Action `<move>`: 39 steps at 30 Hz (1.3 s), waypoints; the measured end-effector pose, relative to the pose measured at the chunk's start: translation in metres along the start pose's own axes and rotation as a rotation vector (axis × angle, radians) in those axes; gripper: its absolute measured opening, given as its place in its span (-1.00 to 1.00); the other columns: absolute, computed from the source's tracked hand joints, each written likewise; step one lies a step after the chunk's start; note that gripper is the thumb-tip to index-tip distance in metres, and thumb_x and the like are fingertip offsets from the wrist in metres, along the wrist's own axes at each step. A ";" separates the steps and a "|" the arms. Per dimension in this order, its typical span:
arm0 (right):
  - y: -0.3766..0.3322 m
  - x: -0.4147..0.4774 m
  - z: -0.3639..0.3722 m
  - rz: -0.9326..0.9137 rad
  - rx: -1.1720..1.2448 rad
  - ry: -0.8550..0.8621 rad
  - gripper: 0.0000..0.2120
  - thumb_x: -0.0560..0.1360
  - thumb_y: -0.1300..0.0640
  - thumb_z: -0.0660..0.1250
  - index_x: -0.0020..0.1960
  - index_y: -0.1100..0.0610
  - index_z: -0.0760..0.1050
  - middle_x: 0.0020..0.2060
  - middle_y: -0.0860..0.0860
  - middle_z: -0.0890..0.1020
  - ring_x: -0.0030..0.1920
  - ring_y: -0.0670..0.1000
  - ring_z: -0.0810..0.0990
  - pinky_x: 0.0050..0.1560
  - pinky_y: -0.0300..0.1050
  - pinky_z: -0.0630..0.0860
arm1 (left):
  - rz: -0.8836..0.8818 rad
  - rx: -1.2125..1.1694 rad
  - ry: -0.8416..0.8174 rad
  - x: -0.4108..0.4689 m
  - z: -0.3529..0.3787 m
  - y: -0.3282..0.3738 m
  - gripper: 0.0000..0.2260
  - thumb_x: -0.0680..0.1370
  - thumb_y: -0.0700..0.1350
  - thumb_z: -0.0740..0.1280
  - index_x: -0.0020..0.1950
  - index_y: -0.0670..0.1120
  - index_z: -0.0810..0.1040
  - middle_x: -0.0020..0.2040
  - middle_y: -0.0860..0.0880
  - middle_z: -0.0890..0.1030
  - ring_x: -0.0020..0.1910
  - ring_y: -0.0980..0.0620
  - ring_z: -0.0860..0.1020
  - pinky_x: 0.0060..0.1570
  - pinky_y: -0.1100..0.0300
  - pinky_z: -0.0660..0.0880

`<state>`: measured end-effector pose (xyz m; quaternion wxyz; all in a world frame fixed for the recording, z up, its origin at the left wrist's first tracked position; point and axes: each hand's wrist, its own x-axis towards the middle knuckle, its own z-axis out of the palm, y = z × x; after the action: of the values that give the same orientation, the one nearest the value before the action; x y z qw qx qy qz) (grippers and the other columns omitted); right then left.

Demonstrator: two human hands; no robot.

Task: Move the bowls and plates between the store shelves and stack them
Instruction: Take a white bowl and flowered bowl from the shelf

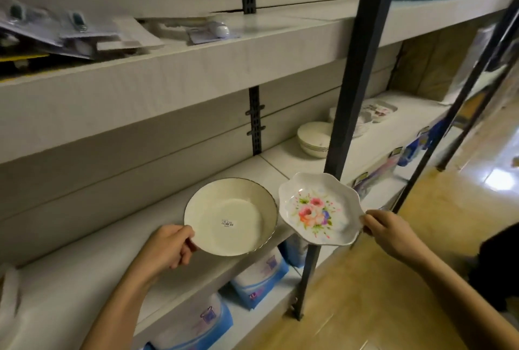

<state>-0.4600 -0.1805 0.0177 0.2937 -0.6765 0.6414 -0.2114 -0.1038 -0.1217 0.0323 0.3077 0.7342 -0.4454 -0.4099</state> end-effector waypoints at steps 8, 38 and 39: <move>0.092 0.020 -0.082 -0.006 -0.108 0.015 -0.70 0.58 0.15 0.16 -0.15 0.25 0.59 -0.36 0.00 0.59 -0.30 0.03 0.56 -0.26 -0.11 0.44 | 0.008 0.055 -0.032 -0.002 0.092 0.055 -0.71 0.56 -0.18 0.16 -0.31 -0.23 0.51 -0.62 -0.03 0.47 -0.61 0.05 0.31 -0.47 0.21 0.29; 0.258 0.177 -0.243 0.079 -0.039 0.071 -0.70 0.59 0.12 0.14 -0.17 0.22 0.56 -0.35 0.08 0.56 -0.34 0.04 0.50 -0.29 -0.11 0.41 | 0.085 -0.107 0.107 0.092 0.328 0.211 -0.71 0.58 -0.19 0.13 -0.22 -0.31 0.53 -0.59 -0.08 0.53 -0.67 0.09 0.34 -0.46 0.19 0.35; 0.256 0.190 -0.243 0.066 -0.032 0.060 -0.71 0.58 0.12 0.15 -0.18 0.20 0.55 -0.36 0.04 0.56 -0.33 0.02 0.51 -0.29 -0.13 0.43 | 0.083 -0.110 0.114 0.099 0.331 0.213 -0.71 0.58 -0.18 0.13 -0.20 -0.31 0.53 -0.60 -0.08 0.52 -0.68 0.10 0.34 -0.49 0.20 0.34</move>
<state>-0.7947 -0.4012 0.0087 0.2703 -0.6531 0.6751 -0.2113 -0.4531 -0.3283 0.0166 0.3892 0.7191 -0.4340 -0.3783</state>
